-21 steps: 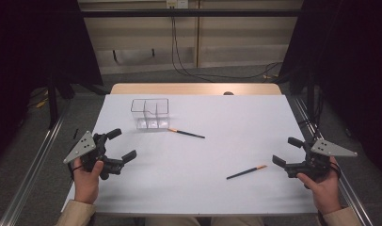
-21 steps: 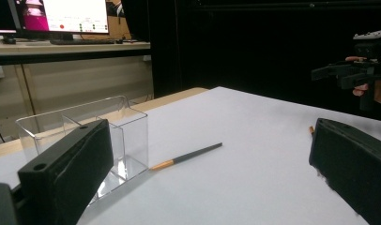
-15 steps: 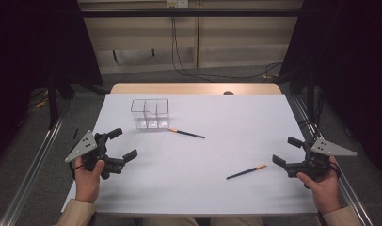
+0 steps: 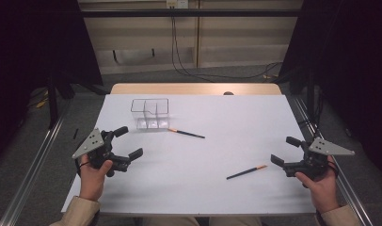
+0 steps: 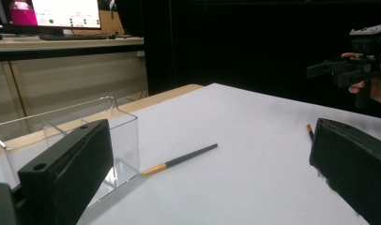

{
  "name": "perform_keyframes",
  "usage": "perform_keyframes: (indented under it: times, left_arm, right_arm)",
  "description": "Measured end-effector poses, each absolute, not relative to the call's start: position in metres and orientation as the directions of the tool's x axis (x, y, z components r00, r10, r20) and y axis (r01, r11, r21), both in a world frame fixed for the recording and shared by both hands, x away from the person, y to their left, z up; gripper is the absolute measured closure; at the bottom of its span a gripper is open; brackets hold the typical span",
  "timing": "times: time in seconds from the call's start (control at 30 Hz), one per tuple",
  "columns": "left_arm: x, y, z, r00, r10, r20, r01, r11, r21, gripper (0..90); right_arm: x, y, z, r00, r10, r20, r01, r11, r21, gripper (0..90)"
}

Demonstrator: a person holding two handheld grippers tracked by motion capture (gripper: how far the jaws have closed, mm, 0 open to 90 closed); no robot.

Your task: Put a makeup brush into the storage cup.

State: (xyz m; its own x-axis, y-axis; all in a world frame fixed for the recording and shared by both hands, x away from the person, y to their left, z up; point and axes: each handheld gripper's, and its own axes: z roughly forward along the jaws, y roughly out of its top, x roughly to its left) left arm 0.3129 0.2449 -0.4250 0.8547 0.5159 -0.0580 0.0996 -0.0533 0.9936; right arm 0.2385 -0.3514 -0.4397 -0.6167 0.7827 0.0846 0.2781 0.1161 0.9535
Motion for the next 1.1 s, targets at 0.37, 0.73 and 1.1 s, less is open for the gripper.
perform_keyframes:
  times: [0.37, 0.73, 1.1]
  left_arm:
    - [0.323, 0.225, -0.422, 0.872, 0.486, -0.06, 0.104, -0.065, 0.992, 0.0]
    - [0.34, 0.2, -0.422, 0.888, 0.454, -0.065, 0.107, -0.067, 0.992, 0.0]
    - [0.353, 0.171, -0.422, 0.908, 0.415, -0.056, 0.096, -0.076, 0.993, 0.0]
  right_arm:
    - [0.24, -0.347, -0.44, -0.624, 0.778, 0.072, 0.276, 0.134, 0.952, 0.2]
    - [0.237, -0.344, -0.437, -0.627, 0.775, 0.074, 0.273, 0.13, 0.953, 0.0]
    - [0.236, -0.343, -0.436, -0.633, 0.77, 0.08, 0.27, 0.122, 0.955, 0.0]
